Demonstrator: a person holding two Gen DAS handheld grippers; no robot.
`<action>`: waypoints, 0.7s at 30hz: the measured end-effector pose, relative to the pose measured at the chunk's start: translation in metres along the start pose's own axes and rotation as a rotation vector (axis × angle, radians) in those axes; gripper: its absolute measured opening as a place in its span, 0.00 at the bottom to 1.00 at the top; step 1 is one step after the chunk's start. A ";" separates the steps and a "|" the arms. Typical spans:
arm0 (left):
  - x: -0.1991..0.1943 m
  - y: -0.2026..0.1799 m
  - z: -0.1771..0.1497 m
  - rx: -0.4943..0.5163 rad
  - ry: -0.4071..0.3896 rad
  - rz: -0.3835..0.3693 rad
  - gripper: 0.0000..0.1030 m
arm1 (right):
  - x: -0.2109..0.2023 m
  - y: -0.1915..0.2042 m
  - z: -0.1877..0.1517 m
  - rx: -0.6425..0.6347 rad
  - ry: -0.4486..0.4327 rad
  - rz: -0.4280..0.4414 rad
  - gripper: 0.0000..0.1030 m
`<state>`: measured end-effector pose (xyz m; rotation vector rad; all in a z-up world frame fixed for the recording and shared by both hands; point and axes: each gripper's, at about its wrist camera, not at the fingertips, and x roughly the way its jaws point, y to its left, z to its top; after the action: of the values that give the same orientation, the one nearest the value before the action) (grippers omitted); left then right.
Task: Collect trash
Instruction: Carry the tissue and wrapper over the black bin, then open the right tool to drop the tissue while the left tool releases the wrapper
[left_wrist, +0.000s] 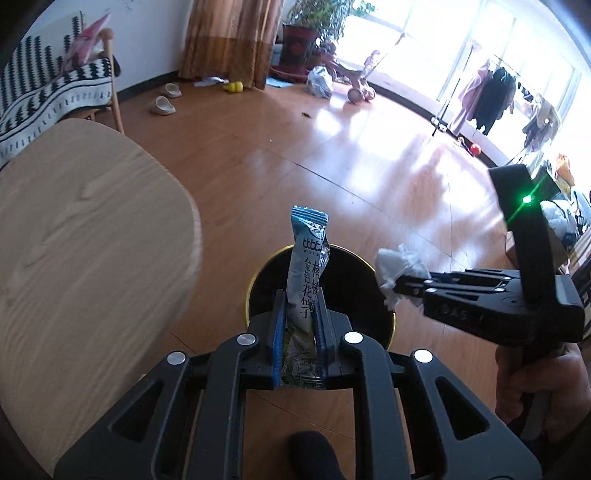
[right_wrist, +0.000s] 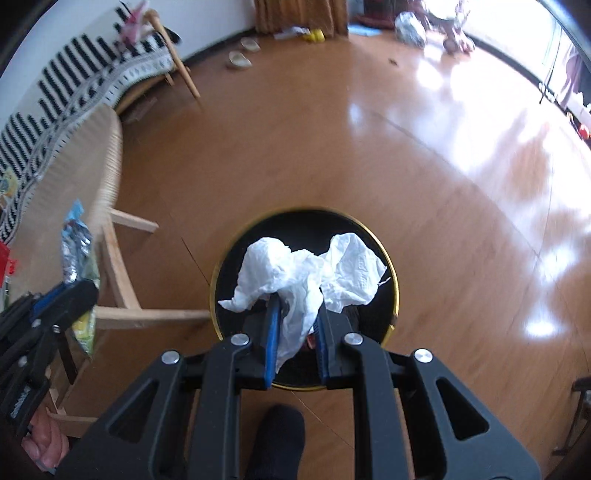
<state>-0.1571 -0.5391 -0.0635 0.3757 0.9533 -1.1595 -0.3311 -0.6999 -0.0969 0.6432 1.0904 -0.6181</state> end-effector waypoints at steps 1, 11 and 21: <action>0.005 -0.002 0.001 0.000 0.006 -0.001 0.13 | 0.005 -0.003 0.000 0.008 0.014 0.002 0.17; 0.029 -0.004 0.009 0.005 0.034 -0.007 0.13 | 0.021 -0.004 0.009 0.029 0.052 0.005 0.17; 0.030 -0.005 0.008 -0.007 0.037 -0.006 0.13 | 0.017 -0.010 0.011 0.032 0.029 0.027 0.66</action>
<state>-0.1554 -0.5647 -0.0820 0.3903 0.9910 -1.1583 -0.3261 -0.7167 -0.1105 0.6954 1.0989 -0.6057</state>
